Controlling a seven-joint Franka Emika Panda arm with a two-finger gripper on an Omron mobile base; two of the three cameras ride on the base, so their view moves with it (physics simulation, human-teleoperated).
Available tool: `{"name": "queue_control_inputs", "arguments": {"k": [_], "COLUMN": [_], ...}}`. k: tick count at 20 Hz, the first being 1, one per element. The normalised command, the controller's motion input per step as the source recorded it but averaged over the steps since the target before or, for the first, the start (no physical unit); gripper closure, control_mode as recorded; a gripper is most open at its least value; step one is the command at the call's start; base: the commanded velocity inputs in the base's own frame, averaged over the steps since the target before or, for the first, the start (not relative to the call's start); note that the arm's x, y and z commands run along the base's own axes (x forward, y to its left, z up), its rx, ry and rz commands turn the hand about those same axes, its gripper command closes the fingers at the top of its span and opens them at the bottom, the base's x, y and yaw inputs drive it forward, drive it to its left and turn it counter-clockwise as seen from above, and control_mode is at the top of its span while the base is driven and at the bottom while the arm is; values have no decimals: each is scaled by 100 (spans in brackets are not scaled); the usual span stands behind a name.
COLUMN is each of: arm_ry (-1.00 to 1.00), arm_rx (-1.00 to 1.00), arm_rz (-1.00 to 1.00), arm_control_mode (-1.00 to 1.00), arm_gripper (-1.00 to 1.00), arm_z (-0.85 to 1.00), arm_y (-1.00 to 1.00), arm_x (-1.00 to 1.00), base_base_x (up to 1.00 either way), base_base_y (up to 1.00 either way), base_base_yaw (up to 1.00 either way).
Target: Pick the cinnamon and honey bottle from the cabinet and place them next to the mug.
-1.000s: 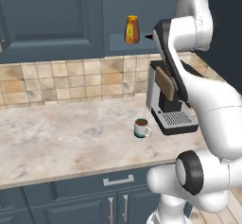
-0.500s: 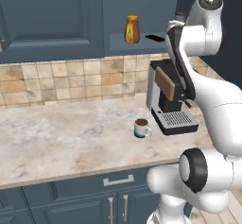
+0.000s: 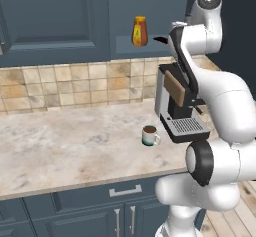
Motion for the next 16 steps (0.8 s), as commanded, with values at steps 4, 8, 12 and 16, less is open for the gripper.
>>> {"name": "queue_control_inputs", "arguments": {"k": [4,8,12,16], "arm_ry": [27,3,-13,-14], "arm_rx": [-15,-11,0,0], "arm_rz": [0,0,0,0], "arm_control_mode": [-100,-100,-100,-100], "arm_gripper": [-100,-100,-100,-100], "arm_z": [30,0,-12,-26], "arm_y": [5,0,0,-1], "arm_x": [35,40,36,45], "base_base_x": [0,0,0,0], "base_base_y": [0,0,0,0], "base_base_yaw": [0,0,0,0]}}
